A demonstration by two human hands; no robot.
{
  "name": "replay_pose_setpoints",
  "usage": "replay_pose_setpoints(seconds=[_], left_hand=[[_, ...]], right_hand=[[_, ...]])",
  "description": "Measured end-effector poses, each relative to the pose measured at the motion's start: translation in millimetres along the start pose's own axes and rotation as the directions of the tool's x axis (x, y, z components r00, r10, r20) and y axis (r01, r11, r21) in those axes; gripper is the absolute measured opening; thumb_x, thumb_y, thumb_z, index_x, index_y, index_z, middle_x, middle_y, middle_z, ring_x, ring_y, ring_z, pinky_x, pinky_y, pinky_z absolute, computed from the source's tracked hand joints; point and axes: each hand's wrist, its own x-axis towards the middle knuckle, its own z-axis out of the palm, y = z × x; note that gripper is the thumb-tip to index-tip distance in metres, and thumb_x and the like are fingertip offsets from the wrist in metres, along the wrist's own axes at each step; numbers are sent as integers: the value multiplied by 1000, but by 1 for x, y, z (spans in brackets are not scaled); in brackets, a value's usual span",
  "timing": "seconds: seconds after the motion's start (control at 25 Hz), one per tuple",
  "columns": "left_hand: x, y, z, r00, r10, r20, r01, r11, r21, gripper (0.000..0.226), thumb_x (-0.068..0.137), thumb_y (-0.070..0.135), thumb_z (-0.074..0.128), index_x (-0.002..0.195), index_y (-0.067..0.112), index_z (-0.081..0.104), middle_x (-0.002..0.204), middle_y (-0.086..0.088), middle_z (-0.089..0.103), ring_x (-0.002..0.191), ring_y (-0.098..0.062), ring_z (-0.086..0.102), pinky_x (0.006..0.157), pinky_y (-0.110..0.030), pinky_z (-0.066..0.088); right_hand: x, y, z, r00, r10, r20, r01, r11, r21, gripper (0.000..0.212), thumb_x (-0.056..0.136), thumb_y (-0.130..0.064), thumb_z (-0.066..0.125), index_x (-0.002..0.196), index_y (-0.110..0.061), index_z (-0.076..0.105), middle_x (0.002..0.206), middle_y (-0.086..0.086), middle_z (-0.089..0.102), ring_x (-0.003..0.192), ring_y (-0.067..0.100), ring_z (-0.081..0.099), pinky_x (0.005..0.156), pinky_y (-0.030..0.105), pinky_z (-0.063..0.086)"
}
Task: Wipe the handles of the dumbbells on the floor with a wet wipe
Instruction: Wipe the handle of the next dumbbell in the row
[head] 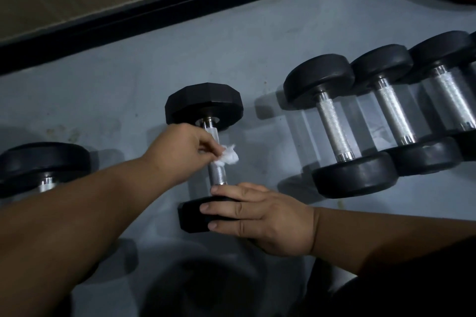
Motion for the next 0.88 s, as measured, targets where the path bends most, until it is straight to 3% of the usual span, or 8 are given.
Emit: replay_pose_setpoints(seconds=[0.12,0.2,0.28,0.4,0.64,0.76,0.88], left_hand=[[-25,5,3,974,-6,225,-11,997,75,13,78,20,78,80,33,79,81,21,74,81,9,67,85,-23,55],[-32,5,3,968,20,250,-54,990,130,14,79,23,77,80,37,77,82,25,73,82,11,66,82,-21,54],[-24,5,2,980,55,192,-94,975,201,12,79,28,76,81,40,76,83,25,73,82,11,65,81,-22,54],[4,4,-3,999,49,-20,-44,979,200,13,78,23,75,81,36,77,84,18,74,81,5,67,81,-23,54],[30,-2,-4,962,37,-272,18,980,197,14,81,25,71,88,36,76,89,16,74,87,-9,69,82,-33,56],[24,-3,3,967,4,-254,16,997,75,14,80,19,73,85,31,77,87,14,75,86,-4,70,85,-31,56],[5,-3,10,997,39,-63,-35,997,62,14,78,21,78,81,35,78,86,16,75,84,1,70,86,-28,56]], right_hand=[[0,-1,0,1000,-5,7,5,1000,13,38,93,-1,66,131,-7,67,149,10,52,148,32,34,115,49,36],[2,0,0,1000,-10,14,10,1000,20,39,93,-1,67,131,-6,66,150,11,51,148,33,34,115,50,35],[3,1,1,1000,-9,15,8,1000,20,39,94,-1,66,132,-6,66,150,11,51,148,33,34,114,51,36],[2,1,1,1000,-1,12,1,1000,17,36,96,-2,62,132,-7,66,150,10,52,147,33,37,112,48,38],[1,1,0,1000,2,9,-2,999,36,34,100,-4,54,131,-4,65,148,12,52,146,35,38,111,49,38],[1,0,2,1000,2,4,-2,1000,18,34,98,-1,58,131,-5,66,148,12,53,146,34,38,112,47,37],[1,0,-1,1000,6,-4,-6,1000,8,33,98,-3,57,130,-6,67,148,10,54,146,33,38,114,46,37]])
